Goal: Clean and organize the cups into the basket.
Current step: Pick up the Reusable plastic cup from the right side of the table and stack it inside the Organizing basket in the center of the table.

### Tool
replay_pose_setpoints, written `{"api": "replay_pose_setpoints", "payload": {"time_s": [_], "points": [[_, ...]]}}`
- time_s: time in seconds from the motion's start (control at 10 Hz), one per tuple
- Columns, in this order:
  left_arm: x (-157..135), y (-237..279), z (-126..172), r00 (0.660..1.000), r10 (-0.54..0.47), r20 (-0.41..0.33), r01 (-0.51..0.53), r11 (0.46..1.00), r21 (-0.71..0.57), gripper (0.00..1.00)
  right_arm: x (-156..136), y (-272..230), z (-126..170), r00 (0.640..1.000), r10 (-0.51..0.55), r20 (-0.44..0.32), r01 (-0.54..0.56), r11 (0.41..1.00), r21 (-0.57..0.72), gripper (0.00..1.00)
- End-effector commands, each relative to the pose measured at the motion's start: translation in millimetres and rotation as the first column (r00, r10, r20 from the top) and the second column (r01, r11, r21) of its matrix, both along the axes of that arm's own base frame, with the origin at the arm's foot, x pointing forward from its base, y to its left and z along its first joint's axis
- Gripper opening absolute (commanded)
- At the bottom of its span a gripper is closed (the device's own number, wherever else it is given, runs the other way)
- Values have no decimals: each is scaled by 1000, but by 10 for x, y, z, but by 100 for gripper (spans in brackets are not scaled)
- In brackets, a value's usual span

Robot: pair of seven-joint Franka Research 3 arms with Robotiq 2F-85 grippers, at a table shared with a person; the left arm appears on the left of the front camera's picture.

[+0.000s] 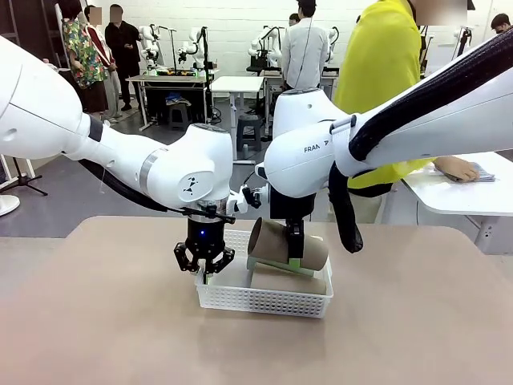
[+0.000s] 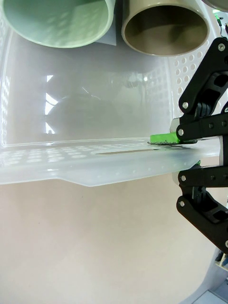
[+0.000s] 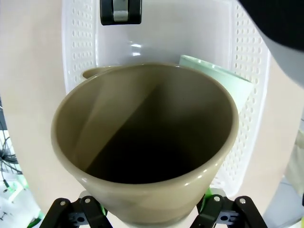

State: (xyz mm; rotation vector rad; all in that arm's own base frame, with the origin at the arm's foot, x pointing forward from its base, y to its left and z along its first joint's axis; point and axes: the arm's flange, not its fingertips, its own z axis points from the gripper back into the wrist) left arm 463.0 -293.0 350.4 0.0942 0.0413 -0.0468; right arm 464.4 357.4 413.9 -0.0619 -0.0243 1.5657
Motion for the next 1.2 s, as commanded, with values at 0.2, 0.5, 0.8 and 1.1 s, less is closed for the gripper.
{"api": "replay_pose_setpoints", "payload": {"time_s": [0.2,0.5,0.8,1.1], "points": [[5,8,8,1000,-15,8,15,1000,7,3,-7,-11,-13,999,-37,14,37,999,-2,83],[5,8,8,1000,-15,8,15,1000,7,3,-25,-100,-17,999,-36,20,35,998,60,83],[5,8,8,1000,-15,8,15,1000,7,3,-34,-159,-3,999,-38,35,34,993,110,83],[5,8,8,1000,-15,8,15,1000,7,3,-27,-213,-41,999,-42,23,39,992,124,83]]}}
